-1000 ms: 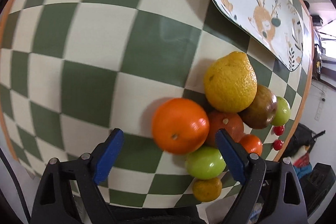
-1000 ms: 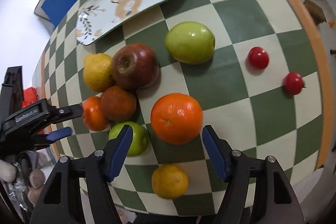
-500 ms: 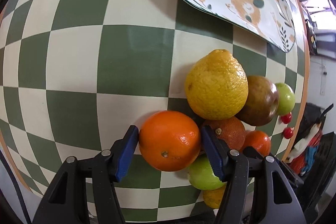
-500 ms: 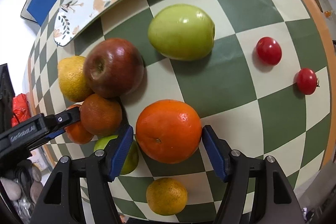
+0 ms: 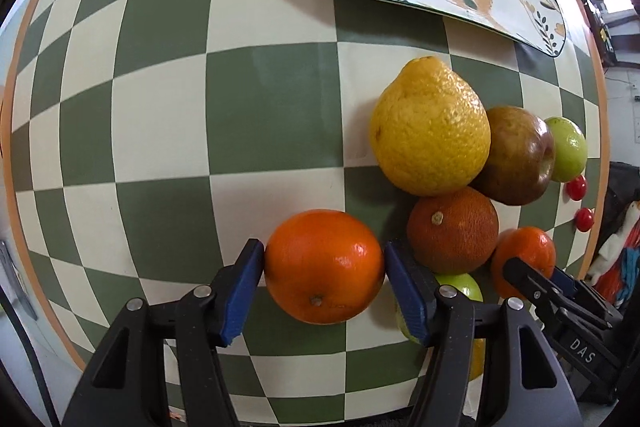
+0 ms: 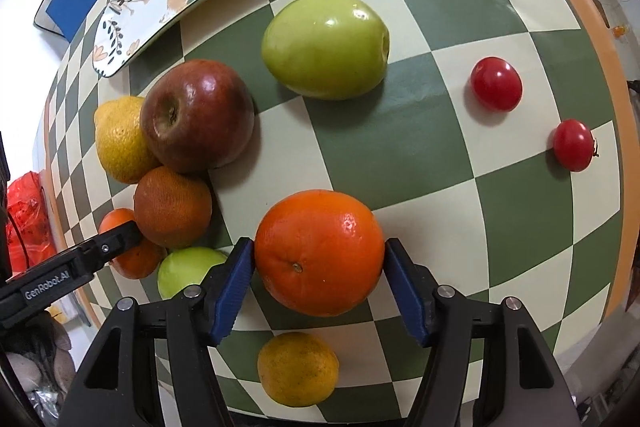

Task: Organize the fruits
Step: 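Carry both oranges onto the floral plate and open both tools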

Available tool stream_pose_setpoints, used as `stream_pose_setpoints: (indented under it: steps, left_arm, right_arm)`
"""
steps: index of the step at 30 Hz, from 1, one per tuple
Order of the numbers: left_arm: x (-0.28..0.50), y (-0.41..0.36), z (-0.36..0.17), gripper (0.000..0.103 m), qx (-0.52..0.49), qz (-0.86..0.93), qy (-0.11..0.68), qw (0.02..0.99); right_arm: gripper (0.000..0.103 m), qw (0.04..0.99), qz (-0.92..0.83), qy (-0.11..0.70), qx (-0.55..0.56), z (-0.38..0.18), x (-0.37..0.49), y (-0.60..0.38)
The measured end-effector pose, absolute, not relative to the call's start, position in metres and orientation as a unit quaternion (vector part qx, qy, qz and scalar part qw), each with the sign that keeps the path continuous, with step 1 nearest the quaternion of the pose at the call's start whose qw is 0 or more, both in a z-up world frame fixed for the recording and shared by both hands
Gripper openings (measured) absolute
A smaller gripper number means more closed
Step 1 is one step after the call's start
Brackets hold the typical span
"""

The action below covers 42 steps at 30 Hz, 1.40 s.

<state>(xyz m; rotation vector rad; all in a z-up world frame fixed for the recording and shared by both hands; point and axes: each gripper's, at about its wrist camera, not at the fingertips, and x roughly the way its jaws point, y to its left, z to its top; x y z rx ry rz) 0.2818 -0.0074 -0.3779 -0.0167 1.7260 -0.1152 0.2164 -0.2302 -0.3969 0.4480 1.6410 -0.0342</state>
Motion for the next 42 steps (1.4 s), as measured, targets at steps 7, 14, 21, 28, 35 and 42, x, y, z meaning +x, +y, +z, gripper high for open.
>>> stream_pose_setpoints:
  steps: [7,14,21,28,35,42]
  left_arm:
    - [0.293,-0.012,-0.384,0.061,-0.007,-0.055,0.762,0.645]
    - [0.291,-0.008,-0.369,0.059,-0.026,-0.045,0.760,0.648]
    - [0.313,-0.004,-0.310,0.059,-0.081,-0.045,0.735,0.672]
    - [0.396,-0.023,-0.258,0.059,-0.133,-0.053,0.692,0.707]
    - [0.492,-0.031,-0.308,0.059,-0.133,-0.021,0.720,0.681]
    - [0.525,-0.033,-0.352,0.059,-0.129,-0.007,0.752,0.646]
  right_arm:
    - [0.069,0.656,-0.017,0.734,0.174,-0.403,0.222,-0.224]
    - [0.067,0.655,-0.005,0.737,0.166,-0.399,0.218,-0.217]
    - [0.067,0.660,0.059,0.724,0.193,-0.364,0.230,-0.221]
    - [0.067,0.699,0.122,0.679,0.186,-0.309,0.313,-0.228]
    - [0.067,0.723,0.130,0.668,0.115,-0.323,0.449,-0.205]
    - [0.067,0.712,0.128,0.687,0.065,-0.360,0.501,-0.192]
